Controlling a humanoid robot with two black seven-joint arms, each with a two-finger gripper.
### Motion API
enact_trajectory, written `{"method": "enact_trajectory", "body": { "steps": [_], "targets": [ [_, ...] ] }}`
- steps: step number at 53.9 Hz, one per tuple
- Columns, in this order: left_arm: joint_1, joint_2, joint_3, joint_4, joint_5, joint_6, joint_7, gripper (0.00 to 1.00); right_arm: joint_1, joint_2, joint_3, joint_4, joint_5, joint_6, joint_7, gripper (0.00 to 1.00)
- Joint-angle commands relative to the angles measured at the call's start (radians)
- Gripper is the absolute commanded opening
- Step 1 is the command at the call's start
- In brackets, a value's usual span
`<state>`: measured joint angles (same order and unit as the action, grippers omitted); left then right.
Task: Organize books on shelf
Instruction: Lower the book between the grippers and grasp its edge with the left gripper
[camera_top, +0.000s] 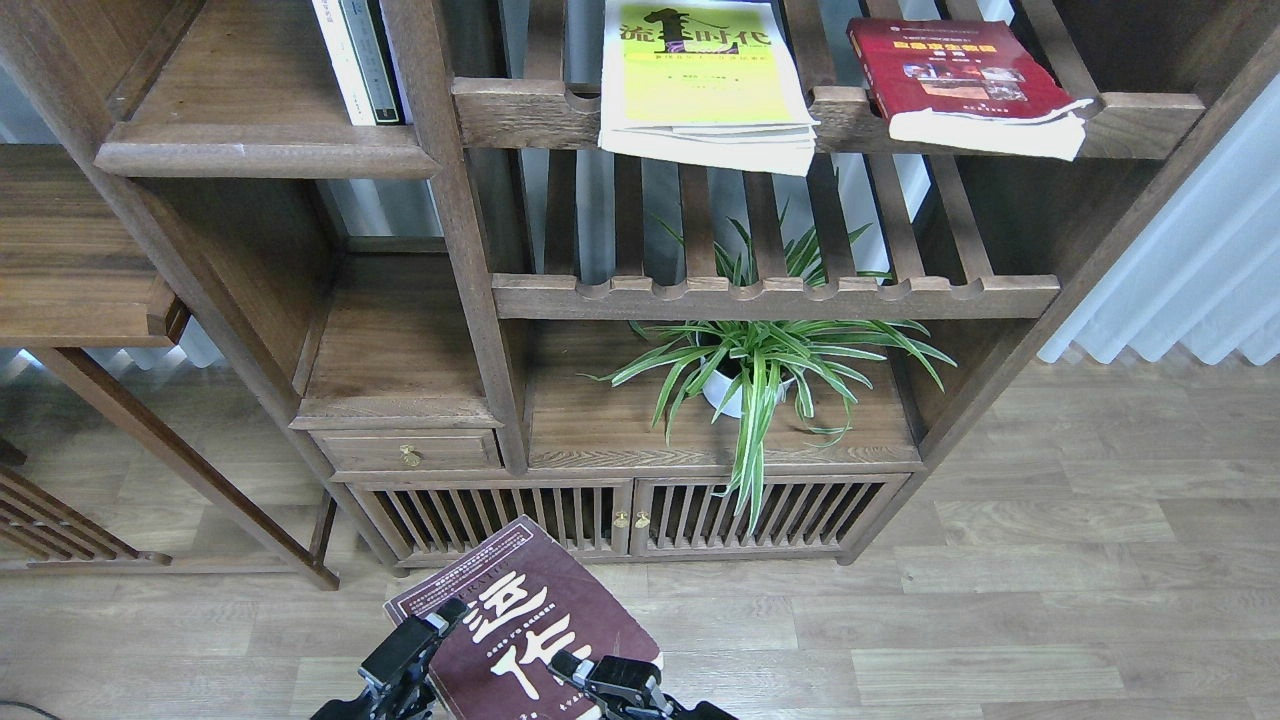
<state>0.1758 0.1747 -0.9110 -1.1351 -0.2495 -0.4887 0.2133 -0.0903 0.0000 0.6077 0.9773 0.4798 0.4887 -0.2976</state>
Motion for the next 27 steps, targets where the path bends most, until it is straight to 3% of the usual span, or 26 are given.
{"method": "enact_trajectory", "body": {
  "steps": [1, 6, 9, 27],
  "targets": [
    [0.002, 0.0, 0.015, 0.001, -0.011, 0.0, -0.003, 0.45, -0.002, 0.0, 0.0, 0.0, -0.001, 0.0, 0.0, 0.09],
    [0.001, 0.0, 0.017, 0.003, -0.019, 0.0, -0.003, 0.21, -0.002, 0.0, 0.0, 0.0, -0.003, 0.0, 0.0, 0.1],
    [-0.004, -0.001, 0.017, 0.003, -0.019, 0.0, -0.003, 0.14, -0.003, 0.0, 0.0, 0.0, -0.003, 0.0, 0.0, 0.1],
    [-0.007, 0.011, 0.017, -0.002, -0.017, 0.0, 0.0, 0.07, -0.017, 0.0, 0.0, 0.0, -0.004, 0.0, 0.0, 0.11]
  ]
}}
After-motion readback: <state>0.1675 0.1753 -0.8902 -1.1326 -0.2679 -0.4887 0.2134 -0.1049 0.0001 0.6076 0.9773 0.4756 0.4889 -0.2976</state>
